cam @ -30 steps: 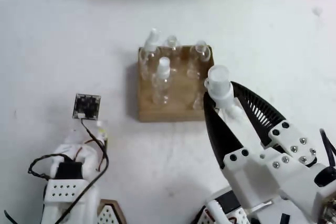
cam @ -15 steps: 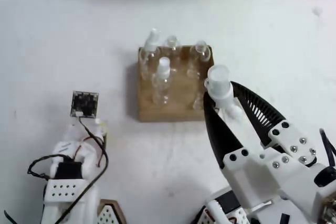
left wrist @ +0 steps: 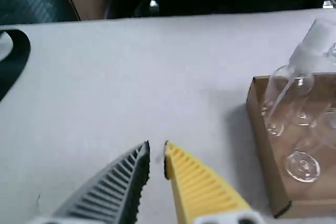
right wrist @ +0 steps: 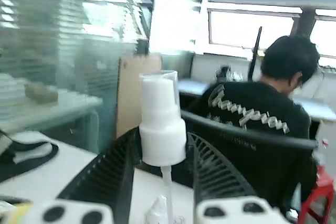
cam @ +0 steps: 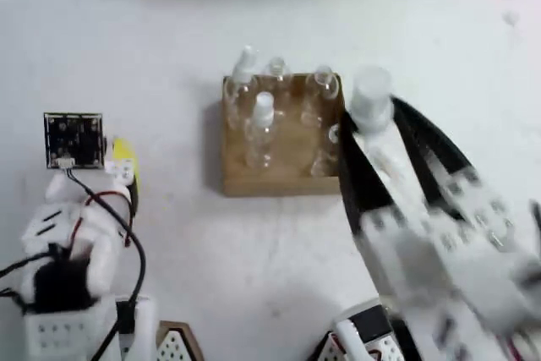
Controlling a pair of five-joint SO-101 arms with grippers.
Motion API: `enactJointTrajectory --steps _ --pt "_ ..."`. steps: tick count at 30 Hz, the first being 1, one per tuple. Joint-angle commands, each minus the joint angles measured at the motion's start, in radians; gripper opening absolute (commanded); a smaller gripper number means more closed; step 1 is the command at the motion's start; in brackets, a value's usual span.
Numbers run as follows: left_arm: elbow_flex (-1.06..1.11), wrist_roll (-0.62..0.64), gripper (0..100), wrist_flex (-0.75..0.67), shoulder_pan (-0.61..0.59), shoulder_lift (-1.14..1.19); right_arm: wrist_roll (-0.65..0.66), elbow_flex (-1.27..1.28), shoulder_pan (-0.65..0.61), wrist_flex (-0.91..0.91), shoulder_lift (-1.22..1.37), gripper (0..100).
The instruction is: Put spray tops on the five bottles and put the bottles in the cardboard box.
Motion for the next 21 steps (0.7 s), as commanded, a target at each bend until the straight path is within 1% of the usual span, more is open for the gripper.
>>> enactJointTrajectory --steps 1,3,4,7,9,12,14,17,21 --pt "-0.204 0.011 7 0.206 0.147 -0.013 -0.003 0.184 0.033 -0.196 0.024 1.5" --pt "-0.172 0.003 7 0.203 0.208 -0.012 -0.003 0.275 0.036 -0.321 0.025 1.5" --pt "-0.143 0.003 7 0.183 0.219 -0.012 -0.003 0.319 0.036 -0.392 0.027 1.5" --pt "-0.041 0.003 7 0.101 0.211 -0.013 -0.003 0.442 0.036 -0.621 0.067 1.5" --pt "0.02 0.011 6 0.044 0.177 -0.013 -0.003 0.47 0.036 -0.727 0.139 1.5" --pt "0.098 0.023 6 -0.058 0.097 -0.013 -0.003 0.446 0.038 -0.783 0.286 1.5" --pt "0.166 0.083 6 -0.135 0.062 -0.013 -0.008 0.413 0.038 -0.805 0.38 1.5" --pt "0.252 0.15 6 -0.238 0.059 -0.013 -0.011 0.361 0.038 -0.875 0.506 1.5" --pt "0.293 0.161 6 -0.301 0.061 -0.013 -0.005 0.331 0.038 -1.033 0.653 1.5"
